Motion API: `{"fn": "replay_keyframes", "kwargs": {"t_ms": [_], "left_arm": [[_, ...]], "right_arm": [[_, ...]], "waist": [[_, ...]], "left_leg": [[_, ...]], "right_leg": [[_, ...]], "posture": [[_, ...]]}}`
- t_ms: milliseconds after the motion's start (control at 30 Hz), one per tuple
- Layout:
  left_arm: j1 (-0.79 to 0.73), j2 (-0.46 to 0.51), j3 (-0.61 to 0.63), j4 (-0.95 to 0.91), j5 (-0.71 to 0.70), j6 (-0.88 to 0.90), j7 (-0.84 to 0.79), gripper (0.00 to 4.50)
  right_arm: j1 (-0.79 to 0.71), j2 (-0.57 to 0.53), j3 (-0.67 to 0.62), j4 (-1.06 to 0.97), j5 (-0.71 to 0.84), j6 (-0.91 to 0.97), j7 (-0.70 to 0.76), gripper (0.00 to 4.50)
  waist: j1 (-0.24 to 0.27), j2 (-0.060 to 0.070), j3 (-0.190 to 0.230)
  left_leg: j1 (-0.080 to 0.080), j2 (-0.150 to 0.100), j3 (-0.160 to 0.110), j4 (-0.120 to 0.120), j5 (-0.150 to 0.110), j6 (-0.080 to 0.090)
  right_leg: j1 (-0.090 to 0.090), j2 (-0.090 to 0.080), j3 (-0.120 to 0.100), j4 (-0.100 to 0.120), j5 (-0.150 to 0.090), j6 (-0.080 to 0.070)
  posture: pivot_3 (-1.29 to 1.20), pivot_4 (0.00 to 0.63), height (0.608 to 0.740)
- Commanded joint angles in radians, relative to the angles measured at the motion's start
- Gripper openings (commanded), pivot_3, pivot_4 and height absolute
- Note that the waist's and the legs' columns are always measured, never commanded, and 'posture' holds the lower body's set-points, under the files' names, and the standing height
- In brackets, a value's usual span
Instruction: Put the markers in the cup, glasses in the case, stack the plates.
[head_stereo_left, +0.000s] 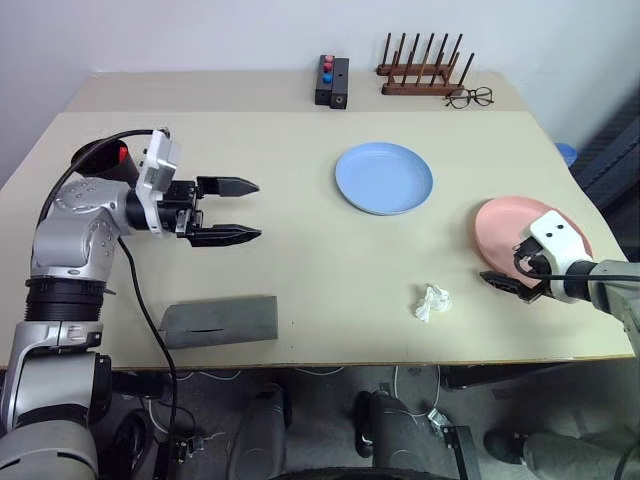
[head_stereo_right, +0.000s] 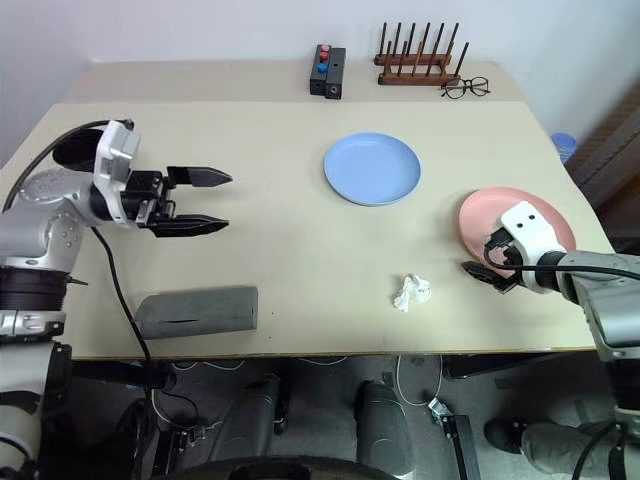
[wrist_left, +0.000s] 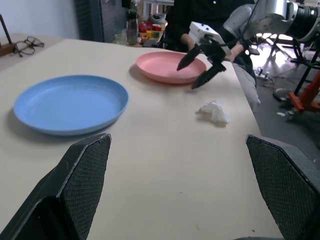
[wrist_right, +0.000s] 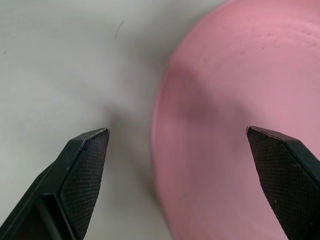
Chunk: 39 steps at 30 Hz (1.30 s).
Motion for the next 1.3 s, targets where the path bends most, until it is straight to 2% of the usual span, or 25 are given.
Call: {"fn": "replay_keyframes", "kwargs": {"t_ms": [33, 267, 433, 600, 833, 1067, 1200, 1300], "left_arm": [[0.009, 0.013, 0.022, -0.025, 0.006, -0.026, -0.004, 4.5], [0.023, 0.016, 0.024, -0.028, 0.007, -0.04, -0.007, 4.5], [0.022, 0.013, 0.026, -0.019, 0.008, -0.047, -0.004, 4.5], [0.018, 0.005, 0.039, 0.009, 0.023, -0.085, 0.022, 4.5], [0.005, -0.011, 0.054, 0.051, 0.036, -0.137, 0.06, 4.5], [0.046, 0.003, 0.088, 0.017, 0.023, -0.132, 0.093, 4.5], [0.076, 0.018, 0.114, -0.025, 0.001, -0.085, 0.108, 4.5], [0.097, 0.027, 0.127, -0.053, -0.007, -0.07, 0.116, 4.5]], "right_arm": [[-0.014, -0.017, 0.002, 0.013, -0.02, 0.002, 0.008, 3.59], [-0.033, -0.011, 0.007, 0.014, -0.04, -0.003, 0.009, 0.06], [-0.087, 0.015, 0.021, 0.01, -0.05, -0.009, 0.0, 0.01], [-0.205, 0.071, 0.049, 0.065, -0.112, -0.116, -0.071, 0.01], [-0.439, 0.227, 0.162, 0.218, -0.223, -0.309, -0.154, 0.01], [-0.645, 0.468, 0.28, 0.396, -0.286, -0.466, -0.181, 0.01], [-0.708, 0.541, 0.315, 0.492, -0.304, -0.521, -0.159, 0.01], [-0.707, 0.553, 0.351, 0.528, -0.334, -0.553, -0.127, 0.01]], "waist": [[0.001, 0.0, 0.0], [0.0, 0.0, 0.0], [0.0, 0.0, 0.0], [-0.004, 0.0, 0.0], [-0.009, 0.0, 0.0], [-0.025, 0.001, 0.0], [-0.024, 0.001, 0.0], [-0.023, 0.001, 0.0]], "left_leg": [[0.0, 0.0, 0.0, 0.0, 0.0, 0.0], [0.0, 0.0, 0.0, 0.0, 0.0, 0.0], [0.0, 0.0, 0.0, 0.0, 0.0, 0.0], [0.0, 0.0, 0.0, 0.0, 0.0, 0.0], [0.0, 0.0, 0.0, -0.001, 0.0, 0.0], [0.0, 0.0, 0.0, -0.001, 0.0, 0.0], [0.0, 0.0, 0.0, -0.002, 0.001, 0.0], [0.0, 0.0, 0.0, -0.003, 0.001, 0.0]], "right_leg": [[0.0, 0.0, 0.0, 0.0, 0.0, 0.0], [0.0, 0.0, 0.0, 0.0, 0.0, 0.0], [0.0, 0.0, 0.0, 0.0, 0.0, 0.0], [0.0, 0.0, 0.0, 0.0, 0.0, 0.0], [-0.001, 0.0, 0.0, 0.001, 0.002, 0.003], [-0.001, 0.0, 0.0, 0.002, 0.002, 0.004], [-0.001, 0.001, 0.0, 0.002, 0.002, 0.005], [-0.001, 0.001, 0.0, 0.002, 0.002, 0.005]], "posture": [[0.0, 0.15, 0.74], [0.0, 0.15, 0.74], [0.0, 0.15, 0.74], [0.0, 0.15, 0.74], [0.0, 0.15, 0.74], [0.0, 0.15, 0.74], [0.0, 0.15, 0.74], [0.0, 0.15, 0.74]]}}
